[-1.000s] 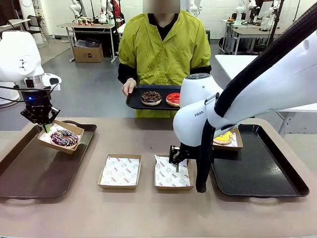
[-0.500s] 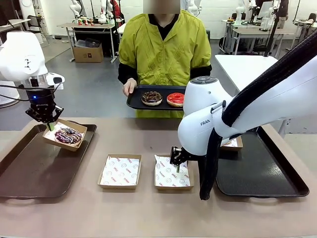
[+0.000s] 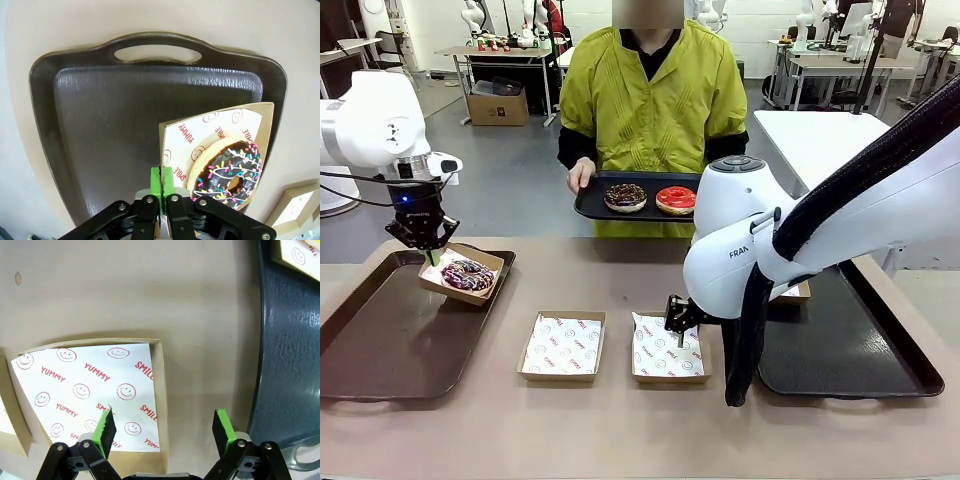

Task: Individually package the donuts and arrange them on the tray.
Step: Place the picked Paper togo box on the Handle tray while simultaneously picking up another Paper togo box from the table with the other hand.

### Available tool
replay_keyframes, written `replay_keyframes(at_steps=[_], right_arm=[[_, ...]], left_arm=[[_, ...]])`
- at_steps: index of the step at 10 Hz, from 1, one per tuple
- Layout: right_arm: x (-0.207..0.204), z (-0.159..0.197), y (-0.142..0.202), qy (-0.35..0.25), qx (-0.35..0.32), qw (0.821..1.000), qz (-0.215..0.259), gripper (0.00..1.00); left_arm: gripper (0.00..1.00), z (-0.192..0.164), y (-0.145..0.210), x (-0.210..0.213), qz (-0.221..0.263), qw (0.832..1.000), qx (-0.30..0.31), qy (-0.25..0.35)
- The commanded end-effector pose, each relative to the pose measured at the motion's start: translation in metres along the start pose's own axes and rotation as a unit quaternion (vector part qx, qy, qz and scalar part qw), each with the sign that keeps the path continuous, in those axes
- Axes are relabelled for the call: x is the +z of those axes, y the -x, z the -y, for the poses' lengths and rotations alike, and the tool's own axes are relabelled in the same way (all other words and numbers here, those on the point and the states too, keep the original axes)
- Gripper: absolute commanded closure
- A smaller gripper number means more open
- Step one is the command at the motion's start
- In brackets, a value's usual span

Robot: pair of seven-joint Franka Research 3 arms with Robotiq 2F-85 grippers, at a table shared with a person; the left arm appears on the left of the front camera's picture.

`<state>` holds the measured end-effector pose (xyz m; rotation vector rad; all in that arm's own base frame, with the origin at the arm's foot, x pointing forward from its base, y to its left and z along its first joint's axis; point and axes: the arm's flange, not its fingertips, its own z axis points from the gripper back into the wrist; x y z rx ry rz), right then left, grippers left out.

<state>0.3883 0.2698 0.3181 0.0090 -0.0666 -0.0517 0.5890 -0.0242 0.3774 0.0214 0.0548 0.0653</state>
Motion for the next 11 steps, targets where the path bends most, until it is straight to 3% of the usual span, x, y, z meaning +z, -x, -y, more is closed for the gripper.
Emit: replay_keyframes(at_steps=[1, 3, 4, 5, 6, 8, 9, 11], right_arm=[[-0.0048, 0.0016, 0.0037, 0.002, -0.009, 1.000, 0.015, 0.00], [-0.0056, 0.0025, 0.0028, 0.000, -0.007, 1.000, 0.014, 0.00], [-0.0061, 0.0028, 0.0020, -0.001, -0.006, 1.000, 0.015, 0.56], [-0.0060, 0.0030, 0.0012, -0.003, -0.008, 1.000, 0.012, 0.59], [-0.0059, 0.0030, 0.0006, -0.006, -0.011, 1.000, 0.013, 1.00], [-0.0068, 0.0021, -0.0001, -0.004, -0.015, 1.000, 0.011, 1.00], [-0.0073, 0.0019, -0.0001, -0.001, -0.021, 1.000, 0.011, 0.86], [-0.0079, 0.0013, -0.0003, 0.004, -0.030, 0.999, 0.012, 1.00]], left_arm=[[0.99, 0.0037, -0.0114, -0.0012, -0.009, 1.000, 0.014, -0.005], [0.99, 0.0039, -0.0130, -0.0036, -0.007, 1.000, 0.014, -0.011], [0.50, 0.0038, -0.0128, -0.0037, -0.007, 1.000, 0.015, -0.010], [0.41, 0.0034, -0.0122, -0.0039, -0.006, 1.000, 0.015, -0.009], [0.00, 0.0029, -0.0114, -0.0036, -0.006, 1.000, 0.015, -0.007], [0.00, 0.0027, -0.0094, -0.0030, -0.004, 1.000, 0.010, -0.003], [0.19, 0.0021, -0.0083, -0.0030, -0.005, 1.000, 0.008, -0.001], [0.00, 0.0014, -0.0065, -0.0019, -0.004, 1.000, 0.007, 0.003]])
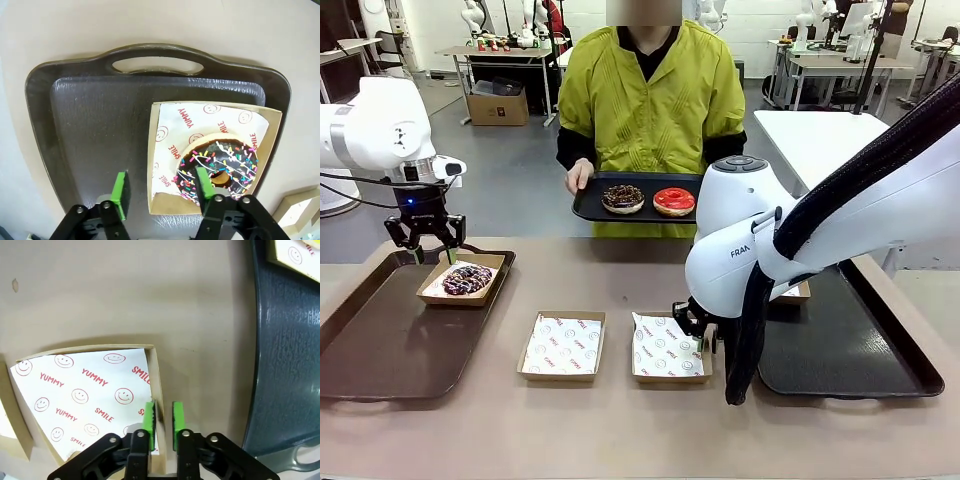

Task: Individually package the donuts and arrange them on the tray.
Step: Place the picked Paper togo box on the Handle tray while simultaneously picking up another Paper togo box from the table with the other hand.

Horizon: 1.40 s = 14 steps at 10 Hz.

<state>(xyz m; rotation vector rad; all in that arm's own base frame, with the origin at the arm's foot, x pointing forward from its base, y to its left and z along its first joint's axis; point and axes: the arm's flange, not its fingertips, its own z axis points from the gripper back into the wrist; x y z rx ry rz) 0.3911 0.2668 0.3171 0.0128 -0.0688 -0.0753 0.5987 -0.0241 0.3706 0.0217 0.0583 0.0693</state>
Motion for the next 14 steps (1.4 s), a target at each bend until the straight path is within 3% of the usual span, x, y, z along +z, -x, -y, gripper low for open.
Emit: replay_keyframes(at_steps=[1, 6, 8, 9, 11, 14], right_arm=[[-0.007, -0.002, 0.002, 0.005, -0.022, 1.000, 0.011, 1.00], [-0.006, -0.001, 0.001, 0.007, -0.035, 0.999, 0.001, 1.00], [0.023, 0.008, -0.003, 0.018, -0.002, 1.000, -0.018, 1.00], [0.053, 0.021, -0.008, 0.005, 0.016, 0.999, -0.036, 1.00], [0.107, 0.038, -0.009, -0.006, 0.027, 0.999, -0.031, 1.00], [0.172, 0.065, -0.036, -0.024, 0.032, 0.999, -0.019, 1.00]], left_arm=[[0.00, 0.001, 0.005, 0.004, -0.002, 1.000, 0.003, 0.004], [0.00, -0.004, 0.015, 0.011, -0.008, 0.999, -0.010, 0.039], [0.00, -0.021, 0.036, 0.023, -0.013, 0.994, -0.037, 0.105], [0.00, -0.041, 0.057, 0.035, -0.009, 0.986, -0.048, 0.159], [0.00, -0.083, 0.103, 0.056, 0.011, 0.963, -0.053, 0.264], [0.00, -0.153, 0.160, 0.069, 0.044, 0.901, -0.067, 0.426]])
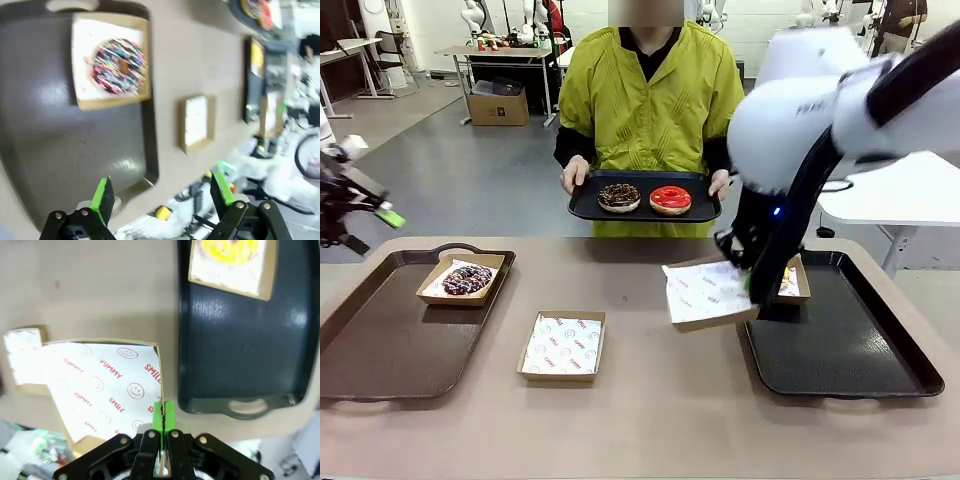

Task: Individually package the donuts and arrange them on the tray.
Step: Place the picked Paper togo box on the Handle tray while simultaneously picking up another Paper togo box from the table with the other hand.

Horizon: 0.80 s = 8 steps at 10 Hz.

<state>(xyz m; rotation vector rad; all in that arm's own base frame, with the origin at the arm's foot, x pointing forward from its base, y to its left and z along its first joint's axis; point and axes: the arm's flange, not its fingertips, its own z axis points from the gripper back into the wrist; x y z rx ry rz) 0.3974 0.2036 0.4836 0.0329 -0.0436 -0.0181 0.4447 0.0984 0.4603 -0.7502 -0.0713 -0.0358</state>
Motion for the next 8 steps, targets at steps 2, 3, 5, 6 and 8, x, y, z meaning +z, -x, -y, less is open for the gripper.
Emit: replay_keyframes(at_steps=[2, 3, 5, 6, 8], right_arm=[[0.030, 0.021, -0.042, -0.004, 0.028, 0.999, -0.028, 1.00], [0.036, 0.029, -0.059, -0.004, 0.014, 0.999, -0.036, 1.00], [0.038, 0.045, -0.092, -0.010, 0.008, 0.999, -0.040, 1.00], [0.033, 0.051, -0.104, -0.009, 0.012, 0.999, -0.044, 1.00], [0.019, 0.059, -0.121, -0.018, 0.007, 0.999, -0.050, 1.00]], left_arm=[[0.00, -0.043, 0.039, 0.029, 0.013, 0.991, 0.003, 0.134], [0.00, -0.052, 0.049, 0.034, 0.030, 0.986, 0.014, 0.165], [0.00, -0.068, 0.062, 0.044, 0.060, 0.978, 0.033, 0.197], [0.00, -0.073, 0.065, 0.047, 0.068, 0.975, 0.039, 0.208], [0.00, -0.082, 0.068, 0.052, 0.086, 0.970, 0.063, 0.219]])
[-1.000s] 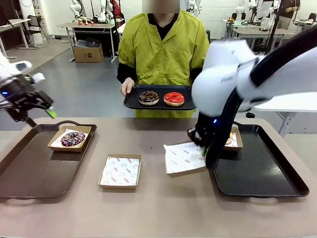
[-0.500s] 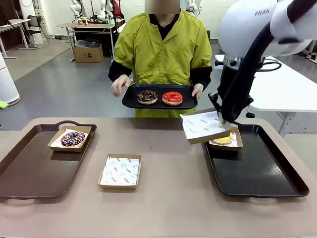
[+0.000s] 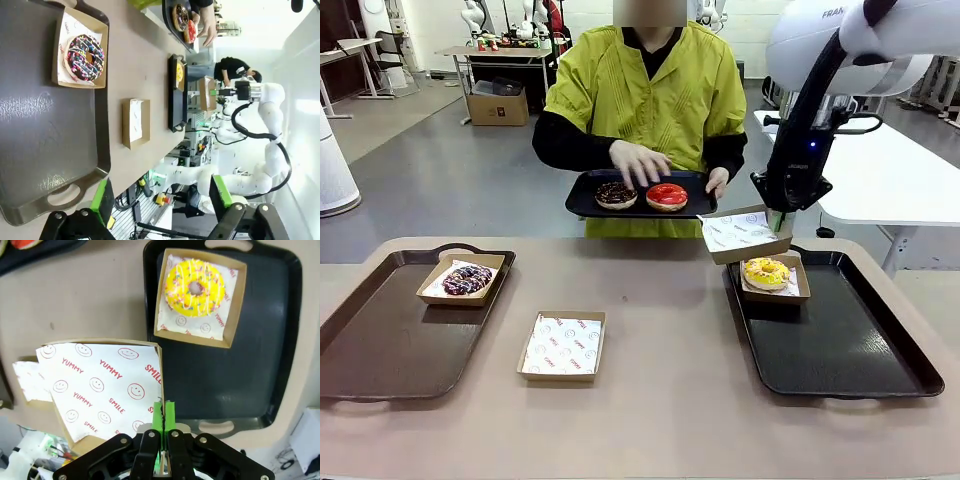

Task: Individually package the donuts and arrange them on the tray.
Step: Place the picked Paper togo box on the Handle tray while simultaneously picking up another Paper togo box from the table with the other hand.

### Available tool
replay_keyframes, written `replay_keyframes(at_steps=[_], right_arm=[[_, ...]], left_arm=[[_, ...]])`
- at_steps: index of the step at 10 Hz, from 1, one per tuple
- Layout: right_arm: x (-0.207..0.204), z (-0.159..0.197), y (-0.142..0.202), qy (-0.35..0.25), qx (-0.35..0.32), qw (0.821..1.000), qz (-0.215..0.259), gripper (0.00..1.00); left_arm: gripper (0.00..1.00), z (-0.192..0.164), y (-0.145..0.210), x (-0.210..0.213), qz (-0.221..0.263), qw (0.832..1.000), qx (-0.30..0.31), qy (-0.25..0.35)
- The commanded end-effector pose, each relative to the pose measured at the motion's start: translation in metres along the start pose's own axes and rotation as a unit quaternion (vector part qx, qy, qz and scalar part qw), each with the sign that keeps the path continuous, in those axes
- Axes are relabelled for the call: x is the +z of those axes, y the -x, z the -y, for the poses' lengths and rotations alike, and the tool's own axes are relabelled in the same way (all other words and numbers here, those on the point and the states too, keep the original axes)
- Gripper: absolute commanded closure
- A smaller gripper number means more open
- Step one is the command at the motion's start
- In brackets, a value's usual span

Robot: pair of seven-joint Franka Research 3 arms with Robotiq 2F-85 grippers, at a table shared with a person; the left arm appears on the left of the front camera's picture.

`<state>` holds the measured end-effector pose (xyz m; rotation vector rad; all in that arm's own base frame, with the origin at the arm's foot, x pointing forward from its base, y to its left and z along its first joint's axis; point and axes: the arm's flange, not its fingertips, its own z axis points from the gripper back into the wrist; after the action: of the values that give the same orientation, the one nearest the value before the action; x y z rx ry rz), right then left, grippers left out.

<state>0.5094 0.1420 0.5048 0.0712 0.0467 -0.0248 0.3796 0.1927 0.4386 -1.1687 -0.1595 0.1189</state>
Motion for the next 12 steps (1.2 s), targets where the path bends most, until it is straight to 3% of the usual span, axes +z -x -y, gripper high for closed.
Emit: replay_keyframes(at_steps=[1, 12], right_arm=[[0.0066, -0.0030, 0.0099, 0.001, 0.001, 1.000, 0.006, 1.00], [0.0066, -0.0030, 0.0099, 0.001, 0.001, 1.000, 0.006, 1.00]], left_arm=[[0.00, 0.0006, 0.0007, -0.0011, 0.016, 1.000, 0.008, 0.012], [0.00, 0.0000, 0.0000, 0.0000, 0.000, 1.000, 0.000, 0.000]])
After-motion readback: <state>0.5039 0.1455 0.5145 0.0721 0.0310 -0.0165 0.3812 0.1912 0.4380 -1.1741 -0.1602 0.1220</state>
